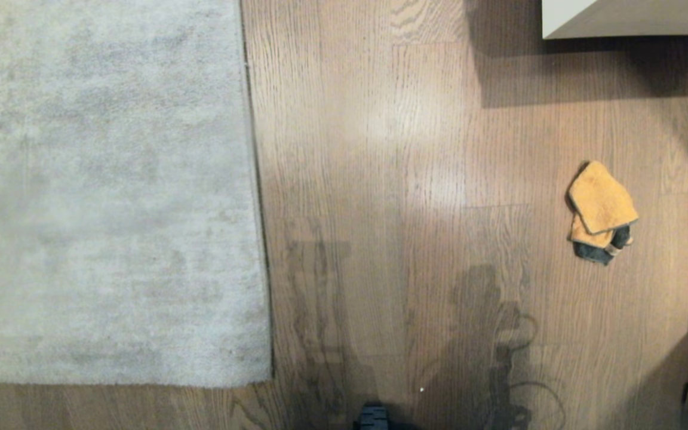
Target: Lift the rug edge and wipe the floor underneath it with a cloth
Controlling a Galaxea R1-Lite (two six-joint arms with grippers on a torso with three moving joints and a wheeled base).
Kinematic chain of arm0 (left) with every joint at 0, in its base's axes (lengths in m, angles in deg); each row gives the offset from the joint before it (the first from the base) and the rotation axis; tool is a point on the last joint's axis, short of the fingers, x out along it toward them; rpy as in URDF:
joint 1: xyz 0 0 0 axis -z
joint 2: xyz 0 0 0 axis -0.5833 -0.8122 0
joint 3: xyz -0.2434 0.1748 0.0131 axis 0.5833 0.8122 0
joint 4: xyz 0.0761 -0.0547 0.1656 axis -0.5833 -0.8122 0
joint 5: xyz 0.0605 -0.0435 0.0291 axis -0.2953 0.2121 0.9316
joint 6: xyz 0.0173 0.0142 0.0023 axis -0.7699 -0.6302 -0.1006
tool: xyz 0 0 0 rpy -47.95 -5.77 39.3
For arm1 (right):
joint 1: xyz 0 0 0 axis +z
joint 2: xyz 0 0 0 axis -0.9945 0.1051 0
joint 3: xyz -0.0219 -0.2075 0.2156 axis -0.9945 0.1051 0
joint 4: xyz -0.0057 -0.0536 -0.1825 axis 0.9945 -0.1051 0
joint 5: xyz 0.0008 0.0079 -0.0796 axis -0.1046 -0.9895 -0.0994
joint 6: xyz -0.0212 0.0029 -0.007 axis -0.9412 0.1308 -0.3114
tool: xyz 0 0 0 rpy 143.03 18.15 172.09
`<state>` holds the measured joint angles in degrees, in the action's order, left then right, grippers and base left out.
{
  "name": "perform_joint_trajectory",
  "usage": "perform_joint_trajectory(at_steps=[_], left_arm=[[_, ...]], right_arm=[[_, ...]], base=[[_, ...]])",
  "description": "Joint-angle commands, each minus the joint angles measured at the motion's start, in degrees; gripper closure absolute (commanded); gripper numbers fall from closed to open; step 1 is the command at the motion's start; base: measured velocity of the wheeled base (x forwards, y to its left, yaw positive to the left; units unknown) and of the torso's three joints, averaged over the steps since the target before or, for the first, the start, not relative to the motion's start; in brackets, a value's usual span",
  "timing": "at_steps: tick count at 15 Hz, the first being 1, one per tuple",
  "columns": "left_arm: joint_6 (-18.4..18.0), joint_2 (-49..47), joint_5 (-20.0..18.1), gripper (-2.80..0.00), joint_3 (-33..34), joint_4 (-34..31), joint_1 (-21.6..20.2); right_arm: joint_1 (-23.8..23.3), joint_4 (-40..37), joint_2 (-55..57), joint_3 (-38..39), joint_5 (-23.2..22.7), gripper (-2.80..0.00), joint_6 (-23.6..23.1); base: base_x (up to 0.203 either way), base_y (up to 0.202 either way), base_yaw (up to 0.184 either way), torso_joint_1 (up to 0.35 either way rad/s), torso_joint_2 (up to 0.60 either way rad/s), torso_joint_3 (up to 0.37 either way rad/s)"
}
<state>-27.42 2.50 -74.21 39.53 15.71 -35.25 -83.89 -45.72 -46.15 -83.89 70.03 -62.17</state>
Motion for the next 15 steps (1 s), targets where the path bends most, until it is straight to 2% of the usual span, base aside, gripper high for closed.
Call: perform_joint_trajectory(at_steps=[1,7,15], left_arm=[[0.0,0.0,0.0,0.0,0.0,0.0,0.0],[0.0,0.0,0.0,0.0,0.0,0.0,0.0],[0.1,0.0,0.0,0.0,0.0,0.0,0.0]], right_arm=[[0.0,0.0,0.2,0.0,0.0,0.0,0.0],[0.0,0.0,0.2,0.0,0.0,0.0,0.0],[0.0,0.0,0.2,0.0,0.0,0.0,0.0]], base=[[0.0,0.0,0.0,0.0,0.0,0.0],[0.0,0.0,0.0,0.0,0.0,0.013],[0.0,0.0,0.0,0.001,0.0,0.187]])
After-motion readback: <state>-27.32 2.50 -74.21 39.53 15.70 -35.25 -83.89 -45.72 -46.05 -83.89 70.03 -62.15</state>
